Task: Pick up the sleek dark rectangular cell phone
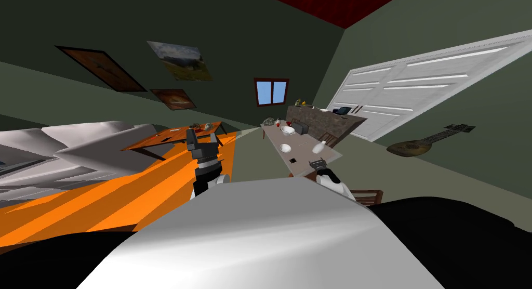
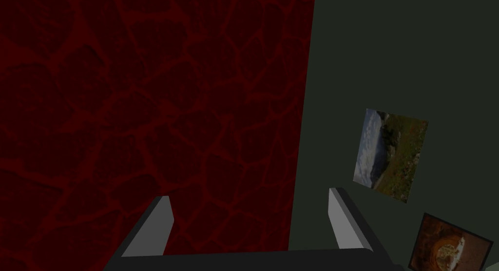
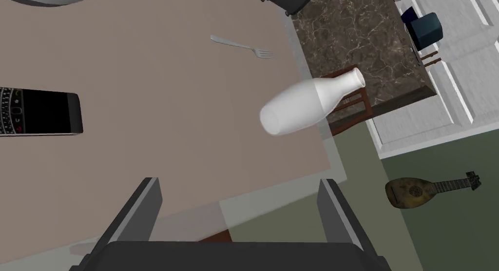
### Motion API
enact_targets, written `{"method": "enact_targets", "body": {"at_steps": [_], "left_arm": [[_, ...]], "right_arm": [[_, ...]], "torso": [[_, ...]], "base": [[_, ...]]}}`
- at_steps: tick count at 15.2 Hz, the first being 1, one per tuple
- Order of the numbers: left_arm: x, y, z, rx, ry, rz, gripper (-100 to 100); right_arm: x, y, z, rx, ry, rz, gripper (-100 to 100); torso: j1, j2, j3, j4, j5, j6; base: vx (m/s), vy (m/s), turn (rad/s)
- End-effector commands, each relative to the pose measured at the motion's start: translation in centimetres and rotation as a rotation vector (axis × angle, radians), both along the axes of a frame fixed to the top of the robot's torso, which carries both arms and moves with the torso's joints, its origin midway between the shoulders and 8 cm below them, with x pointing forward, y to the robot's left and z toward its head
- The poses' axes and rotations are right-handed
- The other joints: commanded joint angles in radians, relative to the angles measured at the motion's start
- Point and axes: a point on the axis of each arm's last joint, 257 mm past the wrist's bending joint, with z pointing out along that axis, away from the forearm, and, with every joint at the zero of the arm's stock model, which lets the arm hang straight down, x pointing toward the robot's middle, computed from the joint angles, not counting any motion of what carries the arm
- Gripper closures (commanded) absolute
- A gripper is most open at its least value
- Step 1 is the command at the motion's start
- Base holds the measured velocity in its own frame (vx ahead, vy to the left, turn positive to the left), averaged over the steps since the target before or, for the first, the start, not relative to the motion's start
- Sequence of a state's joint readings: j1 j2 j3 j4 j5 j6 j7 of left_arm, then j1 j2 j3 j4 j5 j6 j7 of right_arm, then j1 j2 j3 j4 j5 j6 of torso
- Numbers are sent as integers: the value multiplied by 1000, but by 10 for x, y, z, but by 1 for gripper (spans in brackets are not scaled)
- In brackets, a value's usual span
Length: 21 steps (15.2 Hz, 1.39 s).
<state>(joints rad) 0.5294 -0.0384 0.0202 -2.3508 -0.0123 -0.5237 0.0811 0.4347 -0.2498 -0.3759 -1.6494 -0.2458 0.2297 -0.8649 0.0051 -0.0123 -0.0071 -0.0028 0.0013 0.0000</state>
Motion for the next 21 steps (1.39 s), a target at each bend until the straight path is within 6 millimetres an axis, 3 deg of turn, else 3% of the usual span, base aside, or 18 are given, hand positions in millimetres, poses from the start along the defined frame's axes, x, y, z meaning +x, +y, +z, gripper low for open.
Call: {"method": "enact_targets", "body": {"at_steps": [1,6,8,14,21], "left_arm": [[0,0,0,0,0,0,0],[0,0,0,0,0,0,0],[0,0,0,0,0,0,0],[0,0,0,0,0,0,0],[0,0,0,0,0,0,0]], "right_arm": [[-7,-7,-14,41,20,-30,-100],[-43,-30,-61,213,88,-172,-100],[-44,-30,-63,215,92,-174,-100],[-91,-51,-111,440,145,-378,-100],[-136,-52,-151,613,215,-543,-100]], "torso": [[0,0,0,0,0,0],[-1,1,1,0,0,0],[-1,1,0,0,0,0],[-3,-1,-1,0,-1,0],[-4,3,1,0,-1,0]], "base": [[118,40,-11],[149,65,-11],[112,33,-8],[172,48,-15],[153,44,-13]]}}
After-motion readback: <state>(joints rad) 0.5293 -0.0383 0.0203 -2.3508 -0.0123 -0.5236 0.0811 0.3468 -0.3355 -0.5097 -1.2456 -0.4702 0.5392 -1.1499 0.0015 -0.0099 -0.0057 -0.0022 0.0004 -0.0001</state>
